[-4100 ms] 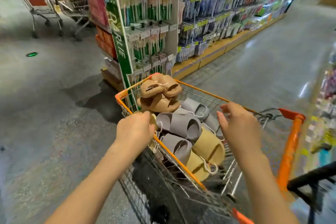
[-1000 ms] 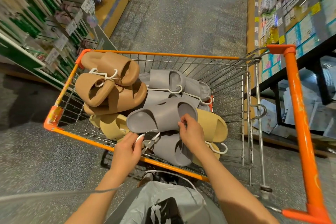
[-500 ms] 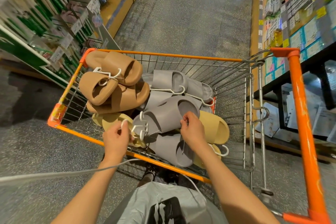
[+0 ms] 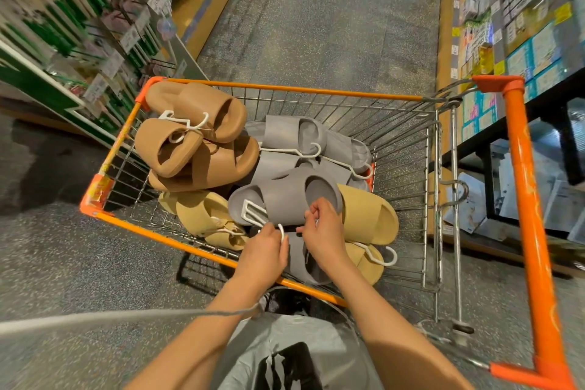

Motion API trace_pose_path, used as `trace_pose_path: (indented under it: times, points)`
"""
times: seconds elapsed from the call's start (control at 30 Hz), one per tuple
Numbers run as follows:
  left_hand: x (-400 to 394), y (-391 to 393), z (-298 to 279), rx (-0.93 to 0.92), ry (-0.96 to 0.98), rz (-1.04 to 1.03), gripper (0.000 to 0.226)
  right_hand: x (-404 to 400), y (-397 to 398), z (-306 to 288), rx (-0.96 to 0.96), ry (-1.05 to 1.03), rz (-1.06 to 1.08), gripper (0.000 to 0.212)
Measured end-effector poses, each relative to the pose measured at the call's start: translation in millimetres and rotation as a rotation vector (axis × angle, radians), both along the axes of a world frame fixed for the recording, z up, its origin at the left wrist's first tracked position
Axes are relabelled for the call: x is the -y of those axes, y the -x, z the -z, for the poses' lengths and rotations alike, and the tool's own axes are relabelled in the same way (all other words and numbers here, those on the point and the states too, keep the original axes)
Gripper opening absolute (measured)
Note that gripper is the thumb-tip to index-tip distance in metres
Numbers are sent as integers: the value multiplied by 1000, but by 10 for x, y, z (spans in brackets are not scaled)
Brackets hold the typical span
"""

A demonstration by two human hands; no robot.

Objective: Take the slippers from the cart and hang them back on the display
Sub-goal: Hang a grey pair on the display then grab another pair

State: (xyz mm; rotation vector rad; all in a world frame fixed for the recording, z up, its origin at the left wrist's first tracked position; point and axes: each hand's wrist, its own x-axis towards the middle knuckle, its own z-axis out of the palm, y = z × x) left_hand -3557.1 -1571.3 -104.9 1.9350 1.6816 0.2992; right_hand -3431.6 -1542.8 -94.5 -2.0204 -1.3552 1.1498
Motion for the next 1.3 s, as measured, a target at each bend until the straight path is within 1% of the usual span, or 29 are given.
trace_pose_path:
  times: [0.13, 0.27, 0.33, 0.4, 0.43, 0.47, 0.53, 0.6, 0.77, 0.93, 1.03, 1.13, 1.3]
  points:
    - [53, 35, -33, -20, 56, 111, 30, -31, 6, 6, -42, -5, 35, 31]
    - [35, 84, -73, 130, 102, 41, 31, -72, -77, -10, -82, 86, 0, 31]
    - [-10, 78, -113, 181, 101, 24, 34, -79, -136, -26, -36, 125, -45, 29]
    - [-51, 98, -129, 204, 106, 37, 35, -93, -156, -49, 25, 145, -87, 20]
    - [-58, 116, -122, 201, 111, 60, 34, -105, -154, -68, 92, 159, -129, 13]
    - [-54, 135, -108, 185, 122, 88, 33, -118, -144, -88, 186, 170, -181, 11]
    - [-15, 162, -74, 144, 145, 140, 32, -137, -124, -116, 332, 173, -255, 16]
    - [35, 148, -51, 128, 162, 166, 32, -149, -101, -134, 390, 185, -274, 17]
    - [88, 66, -47, 94, 189, 158, 32, -185, -52, -146, 427, 235, -255, 16]
    - [213, 113, -2, 89, 218, 152, 24, -178, -30, -119, 505, 272, -270, 15]
    - [214, 144, 46, 57, 259, 117, 25, -187, -1, -94, 541, 276, -296, 20]
    - [198, 115, 40, 33, 282, 107, 26, -196, -12, -60, 524, 265, -290, 21]
    - [139, -14, 16, 106, 329, 55, 28, -152, -37, -59, 495, 249, -306, 19]
